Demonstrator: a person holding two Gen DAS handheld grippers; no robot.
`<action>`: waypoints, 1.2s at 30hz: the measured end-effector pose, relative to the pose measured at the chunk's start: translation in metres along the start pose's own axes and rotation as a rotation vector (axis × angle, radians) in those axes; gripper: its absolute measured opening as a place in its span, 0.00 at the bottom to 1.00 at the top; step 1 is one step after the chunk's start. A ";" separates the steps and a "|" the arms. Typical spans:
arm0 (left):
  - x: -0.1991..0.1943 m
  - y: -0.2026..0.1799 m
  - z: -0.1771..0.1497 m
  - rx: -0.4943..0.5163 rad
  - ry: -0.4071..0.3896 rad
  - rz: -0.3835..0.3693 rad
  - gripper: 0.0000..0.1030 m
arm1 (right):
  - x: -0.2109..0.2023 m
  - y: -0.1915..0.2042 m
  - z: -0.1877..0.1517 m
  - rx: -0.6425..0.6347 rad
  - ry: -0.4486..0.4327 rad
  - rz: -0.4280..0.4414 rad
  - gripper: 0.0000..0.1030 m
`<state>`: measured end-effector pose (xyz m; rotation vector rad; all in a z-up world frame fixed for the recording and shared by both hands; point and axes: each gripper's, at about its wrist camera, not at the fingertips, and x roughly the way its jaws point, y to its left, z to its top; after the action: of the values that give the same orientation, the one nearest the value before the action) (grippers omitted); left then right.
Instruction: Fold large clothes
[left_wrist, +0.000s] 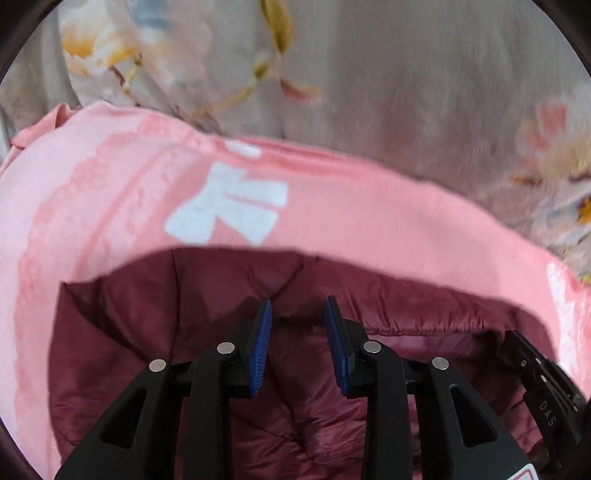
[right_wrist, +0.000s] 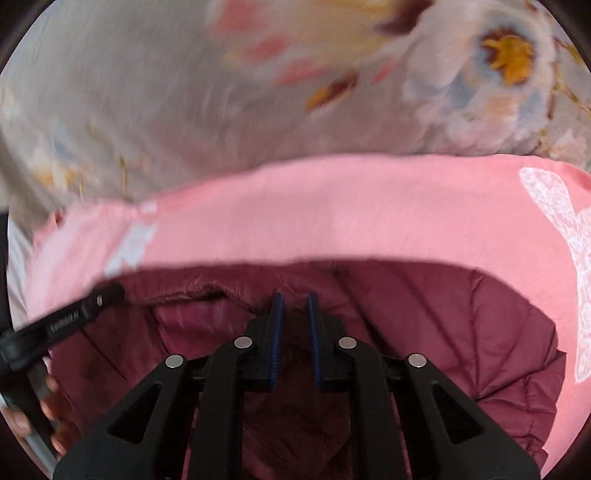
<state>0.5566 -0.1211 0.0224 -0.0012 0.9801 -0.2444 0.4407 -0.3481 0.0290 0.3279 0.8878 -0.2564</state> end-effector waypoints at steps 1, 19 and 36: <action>0.006 0.002 -0.006 0.016 0.005 0.005 0.29 | 0.005 0.000 -0.006 -0.025 0.013 -0.015 0.12; 0.027 -0.004 -0.037 0.115 -0.076 0.093 0.32 | 0.018 0.000 -0.028 -0.098 -0.041 -0.047 0.09; 0.027 -0.006 -0.038 0.132 -0.080 0.119 0.35 | 0.017 -0.007 -0.027 -0.063 -0.040 -0.005 0.09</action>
<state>0.5382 -0.1287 -0.0210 0.1660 0.8797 -0.1980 0.4293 -0.3459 -0.0011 0.2614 0.8556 -0.2385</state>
